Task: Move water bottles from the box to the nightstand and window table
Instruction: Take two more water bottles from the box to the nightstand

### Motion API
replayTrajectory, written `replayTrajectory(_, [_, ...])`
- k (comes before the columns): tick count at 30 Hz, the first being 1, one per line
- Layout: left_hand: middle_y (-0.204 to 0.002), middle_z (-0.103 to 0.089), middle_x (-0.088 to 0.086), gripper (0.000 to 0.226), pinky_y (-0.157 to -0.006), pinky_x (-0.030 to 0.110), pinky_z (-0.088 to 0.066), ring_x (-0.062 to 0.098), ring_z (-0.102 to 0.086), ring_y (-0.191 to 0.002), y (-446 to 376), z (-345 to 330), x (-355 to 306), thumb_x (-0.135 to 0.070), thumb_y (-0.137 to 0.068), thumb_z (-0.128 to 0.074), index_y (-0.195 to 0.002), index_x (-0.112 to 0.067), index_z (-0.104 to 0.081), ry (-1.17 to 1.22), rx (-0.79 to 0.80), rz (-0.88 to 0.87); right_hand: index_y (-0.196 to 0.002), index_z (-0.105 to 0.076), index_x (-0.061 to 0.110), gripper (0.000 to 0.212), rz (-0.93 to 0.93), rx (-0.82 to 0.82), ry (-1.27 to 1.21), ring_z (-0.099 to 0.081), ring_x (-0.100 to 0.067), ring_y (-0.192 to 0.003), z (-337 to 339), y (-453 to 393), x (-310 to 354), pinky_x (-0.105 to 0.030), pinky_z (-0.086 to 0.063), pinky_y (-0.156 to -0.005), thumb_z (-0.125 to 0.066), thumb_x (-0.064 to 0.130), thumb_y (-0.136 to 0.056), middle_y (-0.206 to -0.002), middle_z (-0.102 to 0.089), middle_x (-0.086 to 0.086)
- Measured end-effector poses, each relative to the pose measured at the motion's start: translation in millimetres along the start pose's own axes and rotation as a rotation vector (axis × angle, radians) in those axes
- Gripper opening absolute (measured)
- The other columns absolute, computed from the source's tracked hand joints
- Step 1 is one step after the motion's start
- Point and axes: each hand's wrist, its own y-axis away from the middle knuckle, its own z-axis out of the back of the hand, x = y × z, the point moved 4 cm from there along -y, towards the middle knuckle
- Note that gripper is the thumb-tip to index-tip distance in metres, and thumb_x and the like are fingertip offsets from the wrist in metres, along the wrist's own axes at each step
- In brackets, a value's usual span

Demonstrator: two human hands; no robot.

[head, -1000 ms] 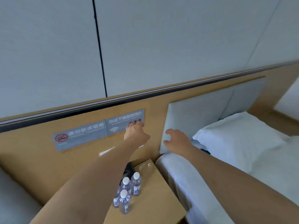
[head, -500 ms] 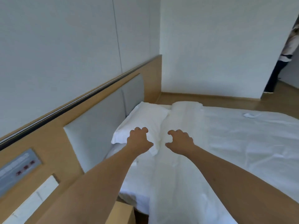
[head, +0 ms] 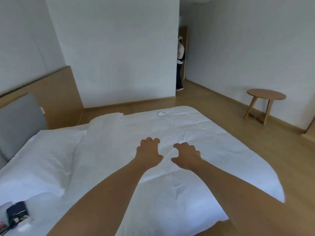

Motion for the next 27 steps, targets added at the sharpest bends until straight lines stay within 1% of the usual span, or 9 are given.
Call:
replayTrajectory(5, [-0.139, -0.049, 0.009, 0.069, -0.101, 0.042, -0.048, 0.03, -0.045, -0.13, -48, -49, -146, -0.036, -0.087, -0.073, -0.147, -0.021, -0.045, -0.004, 0.09, -0.225, -0.155, -0.035, 0.034, 0.067, -0.229, -0.036, -0.02, -0.045, -0.03, -0.136, 34, 14, -148, -0.046, -0.041, -0.105, -0.06, 0.05, -0.095, -0.152, -0.043, -0.003])
replayTrajectory(7, [-0.14, -0.05, 0.008, 0.069, -0.1, 0.041, -0.047, 0.03, -0.045, -0.13, -58, -63, -183, -0.036, -0.086, -0.073, -0.148, -0.021, -0.045, 0.008, 0.118, -0.28, -0.155, -0.035, 0.034, 0.067, -0.286, -0.048, -0.043, -0.044, -0.03, -0.136, 41, 21, -184, -0.046, -0.041, -0.105, -0.06, 0.049, -0.095, -0.152, -0.042, -0.003])
replayTrajectory(11, [-0.138, -0.049, 0.007, 0.066, -0.097, 0.04, -0.046, 0.029, -0.044, -0.128, -82, -115, -286, -0.035, -0.087, -0.072, -0.146, -0.02, -0.046, -0.001, 0.199, -0.474, -0.155, -0.035, 0.034, 0.067, -0.478, -0.079, -0.103, -0.043, -0.03, -0.136, 52, 44, -284, -0.045, -0.041, -0.103, -0.06, 0.045, -0.094, -0.153, -0.041, -0.002])
replayTrajectory(15, [-0.139, -0.048, 0.007, 0.065, -0.099, 0.041, -0.046, 0.029, -0.043, -0.129, -105, -161, -386, -0.033, -0.088, -0.07, -0.146, -0.019, -0.045, 0.019, 0.252, -0.66, -0.154, -0.036, 0.035, 0.065, -0.658, -0.115, -0.139, -0.042, -0.029, -0.137, 63, 55, -375, -0.047, -0.038, -0.107, -0.059, 0.042, -0.093, -0.154, -0.04, 0.0])
replayTrajectory(18, [-0.133, -0.048, 0.006, 0.055, -0.096, 0.041, -0.046, 0.031, -0.044, -0.126, -130, -191, -456, -0.031, -0.089, -0.068, -0.139, -0.019, -0.048, 0.009, 0.278, -0.789, -0.153, -0.037, 0.037, 0.066, -0.771, -0.143, -0.171, -0.042, -0.029, -0.136, 76, 52, -439, -0.045, -0.038, -0.105, -0.059, 0.04, -0.091, -0.152, -0.042, 0.0])
replayTrajectory(21, [-0.126, -0.049, 0.005, 0.045, -0.092, 0.04, -0.047, 0.03, -0.047, -0.122, -161, -221, -523, -0.03, -0.089, -0.067, -0.129, -0.018, -0.051, 0.014, 0.319, -0.863, -0.155, -0.035, 0.038, 0.07, -0.882, -0.176, -0.178, -0.04, -0.03, -0.14, 94, 51, -500, -0.046, -0.037, -0.107, -0.062, 0.043, -0.09, -0.154, -0.04, -0.002])
replayTrajectory(24, [-0.132, -0.047, 0.004, 0.053, -0.098, 0.041, -0.047, 0.029, -0.046, -0.127, -185, -244, -592, -0.037, -0.088, -0.072, -0.133, -0.019, -0.05, 0.025, 0.374, -0.94, -0.155, -0.035, 0.037, 0.071, -1.005, -0.195, -0.181, -0.039, -0.032, -0.141, 118, 54, -559, -0.046, -0.037, -0.11, -0.064, 0.046, -0.09, -0.156, -0.039, -0.003])
replayTrajectory(27, [-0.137, -0.046, 0.004, 0.057, -0.103, 0.043, -0.045, 0.029, -0.045, -0.129, -203, -259, -660, -0.042, -0.086, -0.074, -0.135, -0.023, -0.05, 0.02, 0.381, -1.03, -0.154, -0.037, 0.037, 0.071, -1.092, -0.237, -0.184, -0.041, -0.033, -0.14, 140, 55, -609, -0.048, -0.039, -0.109, -0.064, 0.046, -0.089, -0.155, -0.041, -0.004])
